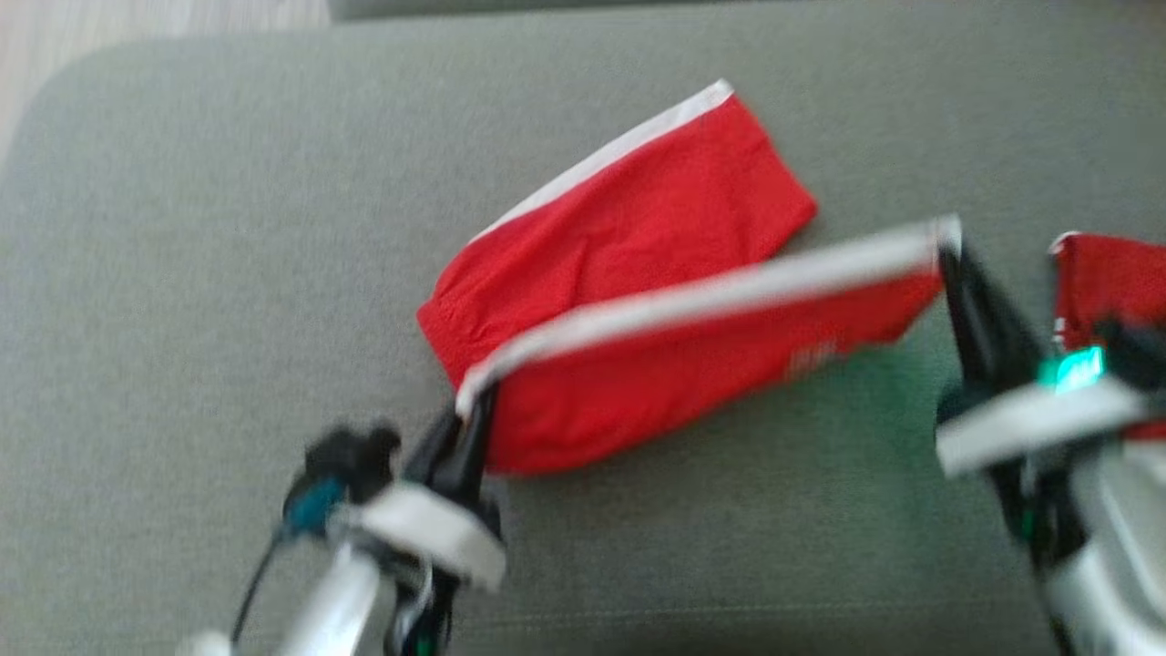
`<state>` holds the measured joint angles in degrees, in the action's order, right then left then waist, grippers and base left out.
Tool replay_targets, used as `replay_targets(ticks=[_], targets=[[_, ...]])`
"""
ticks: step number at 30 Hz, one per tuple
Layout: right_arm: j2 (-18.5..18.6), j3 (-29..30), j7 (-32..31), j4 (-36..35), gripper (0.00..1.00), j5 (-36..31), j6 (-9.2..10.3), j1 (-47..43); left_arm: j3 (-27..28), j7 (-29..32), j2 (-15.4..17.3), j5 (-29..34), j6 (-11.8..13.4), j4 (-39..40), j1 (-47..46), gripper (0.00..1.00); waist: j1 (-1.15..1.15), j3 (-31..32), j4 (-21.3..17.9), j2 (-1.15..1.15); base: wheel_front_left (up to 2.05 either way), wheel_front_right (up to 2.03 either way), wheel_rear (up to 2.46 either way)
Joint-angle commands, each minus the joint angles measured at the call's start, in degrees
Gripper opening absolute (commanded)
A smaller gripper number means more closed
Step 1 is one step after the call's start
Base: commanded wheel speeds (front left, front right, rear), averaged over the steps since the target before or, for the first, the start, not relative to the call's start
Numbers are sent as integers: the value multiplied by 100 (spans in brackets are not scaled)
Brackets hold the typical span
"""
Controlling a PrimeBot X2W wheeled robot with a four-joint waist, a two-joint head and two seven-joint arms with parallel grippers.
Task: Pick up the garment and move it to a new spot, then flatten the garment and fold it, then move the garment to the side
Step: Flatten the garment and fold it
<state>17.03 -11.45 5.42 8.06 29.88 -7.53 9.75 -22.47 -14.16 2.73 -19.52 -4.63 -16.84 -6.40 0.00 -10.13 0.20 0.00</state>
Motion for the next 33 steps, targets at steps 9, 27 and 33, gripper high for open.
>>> replay_targets(ticks=[9, 27, 33], targets=[[440, -848, -50, 1547, 0, 372, 4, 2619, -180, -56, 15, -606, -92, -784, -2134, 0, 0, -1128, 743, 0, 0, 0, 0], [301, -2646, 826, 3860, 100, 1094, 4, 4555, -743, -83, 15, -1601, 229, -1692, -3106, 100, 0, -1491, 870, 0, 0, 0, 0], [349, -2138, 953, 3382, 100, 763, 4, 4123, -52, -84, 23, -569, 903, -762, -2503, 100, 0, -1230, 611, 0, 0, 0, 0]])
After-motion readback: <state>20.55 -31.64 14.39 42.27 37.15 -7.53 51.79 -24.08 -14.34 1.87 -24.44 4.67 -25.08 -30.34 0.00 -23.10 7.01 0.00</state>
